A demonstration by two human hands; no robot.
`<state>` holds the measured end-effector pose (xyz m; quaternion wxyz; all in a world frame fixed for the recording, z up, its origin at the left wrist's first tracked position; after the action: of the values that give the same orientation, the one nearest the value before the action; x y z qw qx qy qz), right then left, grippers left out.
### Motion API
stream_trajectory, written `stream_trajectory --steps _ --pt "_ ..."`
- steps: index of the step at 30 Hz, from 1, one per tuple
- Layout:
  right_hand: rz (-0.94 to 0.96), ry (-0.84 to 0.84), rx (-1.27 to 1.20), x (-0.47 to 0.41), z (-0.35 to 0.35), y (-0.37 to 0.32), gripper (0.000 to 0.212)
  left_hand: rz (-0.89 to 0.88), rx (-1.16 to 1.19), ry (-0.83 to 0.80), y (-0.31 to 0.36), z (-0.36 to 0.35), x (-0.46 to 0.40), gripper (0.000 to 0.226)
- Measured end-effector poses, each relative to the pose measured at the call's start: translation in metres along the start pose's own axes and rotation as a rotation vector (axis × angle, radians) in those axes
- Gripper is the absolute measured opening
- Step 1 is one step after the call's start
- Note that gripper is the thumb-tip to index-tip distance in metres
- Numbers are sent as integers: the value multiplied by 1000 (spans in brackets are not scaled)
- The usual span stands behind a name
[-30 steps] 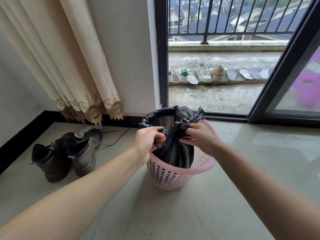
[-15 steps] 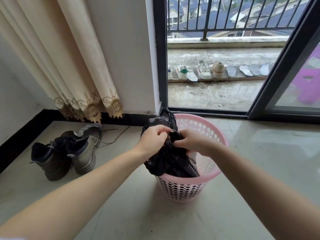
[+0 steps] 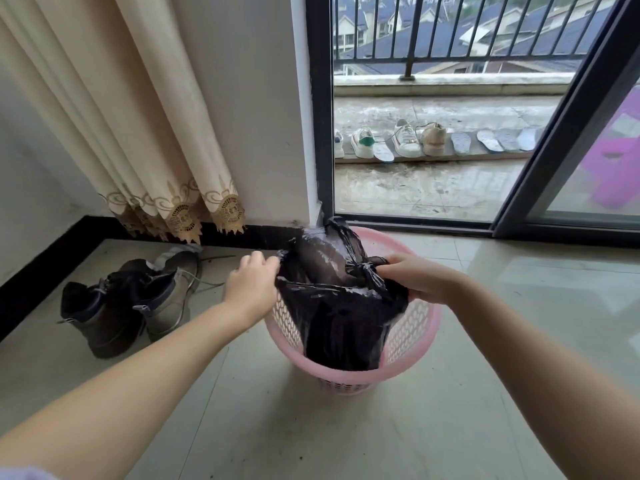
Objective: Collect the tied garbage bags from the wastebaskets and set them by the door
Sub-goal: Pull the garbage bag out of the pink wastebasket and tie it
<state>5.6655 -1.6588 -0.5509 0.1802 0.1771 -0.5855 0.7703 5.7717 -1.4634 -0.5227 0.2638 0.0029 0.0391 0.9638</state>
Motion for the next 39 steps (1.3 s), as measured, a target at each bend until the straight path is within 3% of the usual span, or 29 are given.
stream_trajectory --steps 3,5,7,9,11,13,16,19,23,24,26,28,30,32,34,36,39 --pt "-42 83 99 1 17 9 22 82 312 110 -29 7 -5 18" --pt "-19 145 106 0 24 4 19 -10 382 79 -17 8 -6 23" --pt "30 129 82 2 22 -8 20 -180 322 -68 14 -5 -1 48" --pt "52 83 65 6 20 -17 23 -306 89 -167 39 -23 5 60" --pt "24 45 100 10 22 -16 26 -313 -93 -110 43 -23 1 48" --pt "-53 50 194 15 30 -5 30 -196 -101 21 27 -8 -9 33" --pt "-190 112 366 20 44 14 23 16 159 149 -7 6 -20 21" --pt "-228 190 452 17 48 14 18 72 462 191 -7 11 -22 16" --pt "15 367 269 8 42 -16 20 -52 710 324 22 44 -13 17" --pt "86 339 191 5 33 -23 17 -107 735 311 34 48 -8 19" --pt "198 117 9 -3 2 -31 16 -185 753 214 61 43 2 19" --pt "215 -136 -84 -3 -31 -31 47 -172 821 78 81 27 9 17" --pt "223 -181 41 1 -46 -30 67 -68 970 -11 83 17 10 17" --pt "300 -113 204 5 -56 -37 78 -8 1055 -52 80 14 9 18" --pt "402 14 235 6 -58 -49 72 -11 1079 -106 83 13 9 19" --pt "463 156 248 4 -47 -55 51 -59 1071 -151 91 19 13 17" --pt "339 250 378 5 -25 -52 25 -182 782 -4 86 36 5 36"
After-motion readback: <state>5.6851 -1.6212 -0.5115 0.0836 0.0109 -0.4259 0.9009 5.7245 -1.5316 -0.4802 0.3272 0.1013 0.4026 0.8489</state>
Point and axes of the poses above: each hand's wrist, its own x-axis away from the middle knuckle, its own z-axis out of the back of the hand, y = z × x, the point moved 9 cm from there along -x, towards the middle knuckle, and after that the axes turned 1 degree about z, right-handed, at the moved point
